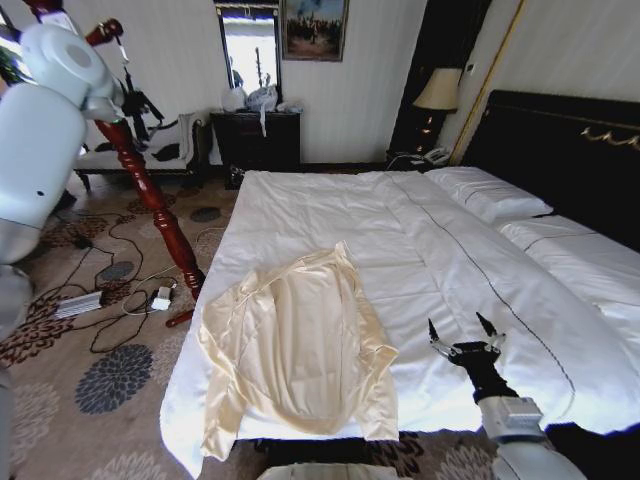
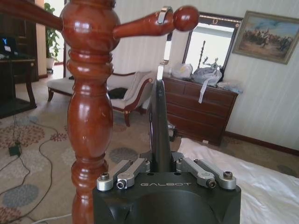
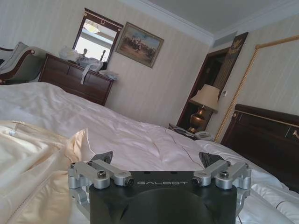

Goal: Pick up the clothes from the bed and hang them on the clothes hanger.

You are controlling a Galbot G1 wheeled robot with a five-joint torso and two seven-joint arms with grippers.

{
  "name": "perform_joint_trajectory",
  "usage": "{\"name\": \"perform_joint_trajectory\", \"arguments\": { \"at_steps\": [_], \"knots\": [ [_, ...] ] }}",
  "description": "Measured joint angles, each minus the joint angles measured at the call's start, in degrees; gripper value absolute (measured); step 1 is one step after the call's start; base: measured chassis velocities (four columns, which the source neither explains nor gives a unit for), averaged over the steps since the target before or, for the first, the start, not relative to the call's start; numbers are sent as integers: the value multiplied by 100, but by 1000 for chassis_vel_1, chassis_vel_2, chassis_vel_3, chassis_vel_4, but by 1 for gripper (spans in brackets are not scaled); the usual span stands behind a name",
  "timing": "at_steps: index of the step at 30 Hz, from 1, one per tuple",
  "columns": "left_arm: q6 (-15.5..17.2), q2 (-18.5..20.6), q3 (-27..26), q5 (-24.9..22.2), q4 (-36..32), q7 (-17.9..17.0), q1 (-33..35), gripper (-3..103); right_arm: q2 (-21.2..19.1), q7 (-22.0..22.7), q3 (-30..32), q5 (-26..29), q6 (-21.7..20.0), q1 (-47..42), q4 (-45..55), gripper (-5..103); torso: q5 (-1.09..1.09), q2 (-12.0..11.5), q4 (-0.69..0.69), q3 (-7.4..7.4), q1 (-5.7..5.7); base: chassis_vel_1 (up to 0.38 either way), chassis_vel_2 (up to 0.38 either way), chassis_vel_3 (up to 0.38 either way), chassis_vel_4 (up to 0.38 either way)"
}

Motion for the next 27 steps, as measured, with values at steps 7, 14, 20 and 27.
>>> {"name": "perform_joint_trajectory", "arguments": {
  "at_steps": [7,14,20,27],
  "knots": [
    [-1,-176,13,457,108,423,-162,18,64,0,14,57,-25,27,77,100,1,0,-1,0,0,0,0,0,0],
    [-1,-464,168,879,457,856,-313,18,133,0,3,73,-39,78,101,100,1,0,-1,0,0,0,0,0,0],
    [-25,-465,169,883,8,1061,-130,18,111,13,89,137,-39,82,119,100,3,0,0,-1,0,0,0,0,0],
    [-263,205,-231,680,-1419,1782,1155,18,16,84,198,270,-40,123,46,100,-3,0,1,0,0,0,0,0,0]
  ]
}}
